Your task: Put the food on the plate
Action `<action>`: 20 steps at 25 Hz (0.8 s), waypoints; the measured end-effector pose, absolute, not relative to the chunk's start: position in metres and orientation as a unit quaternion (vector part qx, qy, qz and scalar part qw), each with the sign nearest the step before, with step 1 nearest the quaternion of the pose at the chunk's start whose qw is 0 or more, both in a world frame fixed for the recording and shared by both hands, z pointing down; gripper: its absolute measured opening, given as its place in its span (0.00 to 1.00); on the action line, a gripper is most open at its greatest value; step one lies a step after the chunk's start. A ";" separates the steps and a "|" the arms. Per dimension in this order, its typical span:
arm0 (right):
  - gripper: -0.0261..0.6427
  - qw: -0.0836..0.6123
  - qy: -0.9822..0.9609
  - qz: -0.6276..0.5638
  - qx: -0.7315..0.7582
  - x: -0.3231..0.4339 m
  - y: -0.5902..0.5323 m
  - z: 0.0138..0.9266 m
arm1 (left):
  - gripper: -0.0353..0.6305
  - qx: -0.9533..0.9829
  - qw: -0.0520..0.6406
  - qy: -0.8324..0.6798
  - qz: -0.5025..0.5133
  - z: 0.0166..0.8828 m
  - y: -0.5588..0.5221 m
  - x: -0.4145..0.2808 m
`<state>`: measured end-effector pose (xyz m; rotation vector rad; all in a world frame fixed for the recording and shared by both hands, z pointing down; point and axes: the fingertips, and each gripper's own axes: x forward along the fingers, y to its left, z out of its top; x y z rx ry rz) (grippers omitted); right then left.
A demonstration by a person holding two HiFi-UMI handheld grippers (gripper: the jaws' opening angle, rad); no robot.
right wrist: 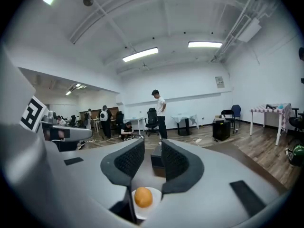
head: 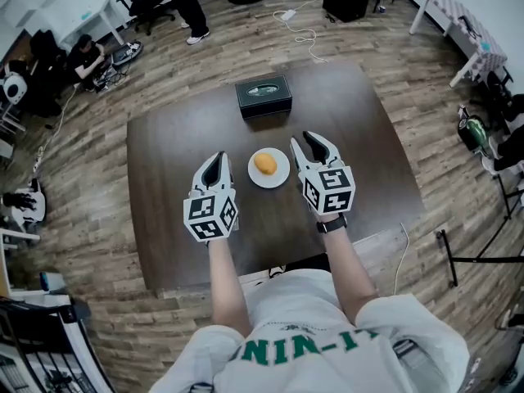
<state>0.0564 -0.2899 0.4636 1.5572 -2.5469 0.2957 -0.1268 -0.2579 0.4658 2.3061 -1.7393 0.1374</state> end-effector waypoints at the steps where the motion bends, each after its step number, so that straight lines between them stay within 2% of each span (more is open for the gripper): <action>1: 0.21 0.066 -0.849 0.085 0.517 0.054 -0.286 0.453 | 0.07 0.793 0.116 -0.596 0.042 0.458 -0.255 -0.127; 7: 0.10 0.033 -0.857 0.044 0.512 0.041 -0.258 0.410 | 0.07 0.797 0.079 -0.598 0.016 0.419 -0.236 -0.130; 13: 0.06 0.032 -0.864 0.019 0.502 0.031 -0.248 0.390 | 0.07 0.805 0.037 -0.593 0.003 0.390 -0.230 -0.125; 20: 0.06 0.020 -0.860 0.040 0.508 0.040 -0.258 0.392 | 0.07 0.804 0.035 -0.594 0.002 0.388 -0.235 -0.123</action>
